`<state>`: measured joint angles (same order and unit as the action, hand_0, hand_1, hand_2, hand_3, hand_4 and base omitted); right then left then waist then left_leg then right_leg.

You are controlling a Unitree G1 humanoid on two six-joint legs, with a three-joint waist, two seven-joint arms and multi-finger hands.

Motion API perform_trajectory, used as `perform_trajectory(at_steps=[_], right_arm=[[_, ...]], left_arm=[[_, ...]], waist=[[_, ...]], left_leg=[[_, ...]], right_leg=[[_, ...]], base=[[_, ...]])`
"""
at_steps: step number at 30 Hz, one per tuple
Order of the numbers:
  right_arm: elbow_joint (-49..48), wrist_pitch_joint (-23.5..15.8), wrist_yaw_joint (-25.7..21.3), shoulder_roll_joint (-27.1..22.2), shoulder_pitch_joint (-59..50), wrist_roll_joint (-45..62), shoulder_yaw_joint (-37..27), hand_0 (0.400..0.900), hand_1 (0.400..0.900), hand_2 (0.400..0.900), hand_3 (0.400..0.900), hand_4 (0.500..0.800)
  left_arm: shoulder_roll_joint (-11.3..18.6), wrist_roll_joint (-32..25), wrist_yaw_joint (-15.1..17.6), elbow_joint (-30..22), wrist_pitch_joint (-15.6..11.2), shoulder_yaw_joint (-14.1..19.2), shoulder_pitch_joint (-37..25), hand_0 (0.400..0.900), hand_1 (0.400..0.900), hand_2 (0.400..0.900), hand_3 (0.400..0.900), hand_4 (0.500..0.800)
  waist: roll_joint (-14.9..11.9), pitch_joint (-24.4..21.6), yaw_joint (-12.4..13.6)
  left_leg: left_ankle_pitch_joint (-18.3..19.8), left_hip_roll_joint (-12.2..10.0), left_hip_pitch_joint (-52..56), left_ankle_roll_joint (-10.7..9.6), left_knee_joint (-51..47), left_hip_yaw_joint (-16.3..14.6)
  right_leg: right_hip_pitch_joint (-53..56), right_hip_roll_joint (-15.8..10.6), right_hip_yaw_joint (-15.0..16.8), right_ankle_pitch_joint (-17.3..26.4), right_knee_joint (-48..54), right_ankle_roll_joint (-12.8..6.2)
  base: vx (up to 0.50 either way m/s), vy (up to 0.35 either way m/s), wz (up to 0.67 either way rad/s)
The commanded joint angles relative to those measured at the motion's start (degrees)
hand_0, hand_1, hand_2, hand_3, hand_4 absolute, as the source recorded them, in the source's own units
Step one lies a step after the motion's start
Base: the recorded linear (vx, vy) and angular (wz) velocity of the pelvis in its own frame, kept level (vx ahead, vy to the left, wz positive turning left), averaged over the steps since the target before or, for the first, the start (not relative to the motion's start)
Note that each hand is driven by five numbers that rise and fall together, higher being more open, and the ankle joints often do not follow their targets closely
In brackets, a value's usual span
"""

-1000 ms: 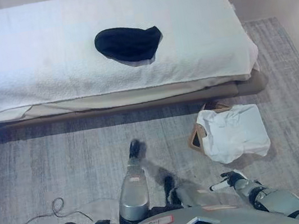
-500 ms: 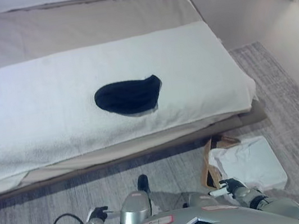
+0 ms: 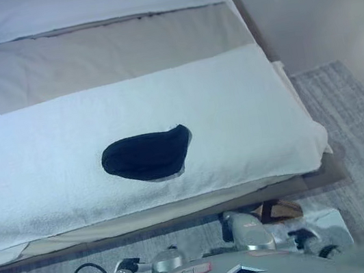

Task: Put the clothes on the bed into the basket.

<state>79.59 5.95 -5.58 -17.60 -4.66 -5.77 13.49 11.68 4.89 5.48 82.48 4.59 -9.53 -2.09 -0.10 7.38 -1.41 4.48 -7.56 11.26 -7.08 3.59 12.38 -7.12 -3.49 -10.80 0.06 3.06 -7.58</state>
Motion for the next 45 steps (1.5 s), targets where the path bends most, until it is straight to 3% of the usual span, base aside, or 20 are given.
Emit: perform_trajectory(at_steps=[1, 3, 5, 7, 8, 9, 10, 17, 22, 31, 39, 45], right_arm=[[-1.96, -1.36, -2.16, -3.35, -3.96, -3.44, 5.71, 0.900, 0.900, 0.900, 0.900, 0.800], [-4.97, -1.54, -3.37, -4.65, -7.37, -4.78, 7.89, 0.900, 0.900, 0.900, 0.900, 0.800], [-8.68, -1.54, -4.31, -6.34, -9.79, -5.71, 9.15, 0.900, 0.900, 0.900, 0.900, 0.800], [-11.22, -1.51, -5.01, -8.61, -13.00, -7.89, 11.01, 0.900, 0.900, 0.900, 0.900, 0.800], [-12.68, -1.33, -5.27, -9.75, -15.77, -9.16, 12.21, 0.900, 0.900, 0.900, 0.900, 0.800], [-14.52, -0.95, -5.41, -10.47, -17.42, -10.81, 14.07, 0.900, 0.900, 0.900, 0.900, 0.800], [-17.03, -1.22, -4.81, -10.87, -19.52, -12.88, 15.73, 0.900, 0.900, 0.900, 0.900, 0.800], [-24.08, -0.23, -4.44, -7.30, -38.76, -18.24, 25.51, 0.900, 0.900, 0.900, 0.900, 0.800], [-17.72, 0.42, -5.40, -2.26, -50.32, -15.31, 28.17, 0.900, 0.900, 0.900, 0.900, 0.800], [-9.27, 0.72, -6.42, 4.41, -60.99, -9.46, 28.87, 0.900, 0.900, 0.900, 0.900, 0.800], [-7.42, 0.49, -7.12, 5.77, -66.06, -6.44, 29.68, 0.900, 0.900, 0.900, 0.900, 0.800], [-4.30, 0.85, -7.90, 3.54, -69.01, -5.70, 29.75, 0.900, 0.900, 0.900, 0.900, 0.800]], left_arm=[[3.88, 0.48, 1.87, 0.69, 0.33, -0.62, 0.76, 0.900, 0.900, 0.900, 0.900, 0.800], [3.33, -0.45, 3.32, -0.90, -0.11, -1.99, -0.11, 0.900, 0.900, 0.900, 0.900, 0.800], [3.29, -1.16, 4.39, -2.09, 0.06, -2.96, -0.05, 0.900, 0.900, 0.900, 0.900, 0.800], [3.09, -0.73, 5.29, -2.94, -0.02, -3.85, 0.84, 0.900, 0.900, 0.900, 0.900, 0.800], [2.82, -0.77, 5.91, -3.08, -0.15, -4.03, 1.57, 0.900, 0.900, 0.900, 0.900, 0.800], [2.52, -0.77, 6.18, -3.26, 0.17, -4.26, 2.17, 0.900, 0.900, 0.900, 0.900, 0.800], [1.96, -1.14, 6.24, -3.08, -0.23, -3.94, 2.98, 0.900, 0.900, 0.900, 0.900, 0.800], [2.02, -2.62, 8.65, -3.21, -0.37, -5.83, 2.66, 0.900, 0.900, 0.900, 0.900, 0.800], [3.28, -5.28, 10.70, -1.99, -0.19, -6.31, -0.17, 0.900, 0.900, 0.900, 0.900, 0.800], [6.00, -7.43, 12.46, -1.25, -0.01, -7.53, -3.66, 0.900, 0.900, 0.900, 0.900, 0.800], [6.95, -8.88, 13.84, -2.55, -0.19, -9.34, -6.12, 0.900, 0.900, 0.900, 0.900, 0.800], [7.11, -10.96, 14.35, -3.97, -0.84, -10.38, -7.30, 0.900, 0.900, 0.900, 0.900, 0.800]], waist=[[-1.83, -0.31, 2.12], [-3.02, 2.07, 4.02], [-3.66, 3.70, 5.35], [-2.79, 4.21, 6.41], [-1.30, 4.26, 7.03], [-0.63, 4.57, 7.86], [-0.42, 4.19, 7.83], [-1.04, 4.61, 9.66], [-2.61, 7.91, 12.45], [-4.09, 11.07, 16.73], [-3.84, 14.27, 20.32], [-2.33, 17.02, 22.92]], left_leg=[[-4.87, 7.35, -4.18, 2.47, 11.31, -0.90], [-6.83, 9.10, -10.79, 2.53, 18.16, -1.87], [-5.06, 9.61, -16.85, 3.48, 14.83, -4.52], [-6.41, 6.56, -18.27, 3.32, 4.69, -6.64], [-10.62, 4.10, -19.33, 2.93, -2.34, -7.53], [-12.41, 3.60, -19.55, 2.69, -4.03, -6.95], [-10.80, 3.86, -18.36, 3.03, -3.54, -6.76], [-12.27, 4.00, -18.48, 3.08, -8.59, -7.65], [-13.25, 4.18, -21.55, 3.02, -8.59, -5.88], [-14.39, 4.94, -25.37, 2.95, -8.56, -1.31], [-15.04, 6.26, -28.92, 2.98, -7.45, 2.33], [-15.05, 8.15, -33.12, 3.00, -4.53, 4.84]], right_leg=[[-2.26, -3.56, 0.18, 6.84, -7.41, 2.30], [-0.30, -3.48, 0.19, 5.29, -7.00, 3.55], [0.79, -3.45, 0.37, 4.01, -6.46, 3.77], [1.67, -2.64, 0.82, 3.01, -5.77, 3.15], [1.87, -1.66, 0.72, 2.15, -5.89, 2.90], [2.04, -1.45, 0.97, 1.71, -6.52, 2.72], [2.24, -1.48, 1.34, 1.33, -6.99, 2.66], [-0.42, -2.00, 1.52, 3.19, -4.91, 1.97], [-3.37, -2.47, 0.03, 3.97, -5.70, 1.77], [-4.33, -3.63, -4.18, 3.89, -5.94, 1.32], [-5.05, -4.55, -7.57, 3.28, -6.84, 1.20], [-6.77, -5.63, -10.52, 2.37, -8.79, 1.24]], base=[[0.17, -0.281, 0.04], [0.12, -0.268, -0.05], [0.13, -0.146, -0.07], [0.20, 0.010, -0.11], [0.20, 0.090, -0.28], [0.21, 0.098, -0.35], [0.16, 0.075, -0.32], [0.02, 0.065, -0.05], [-0.07, 0.009, 0.17], [0.01, -0.002, 0.36], [0.00, 0.004, 0.31], [-0.02, 0.017, 0.34]])
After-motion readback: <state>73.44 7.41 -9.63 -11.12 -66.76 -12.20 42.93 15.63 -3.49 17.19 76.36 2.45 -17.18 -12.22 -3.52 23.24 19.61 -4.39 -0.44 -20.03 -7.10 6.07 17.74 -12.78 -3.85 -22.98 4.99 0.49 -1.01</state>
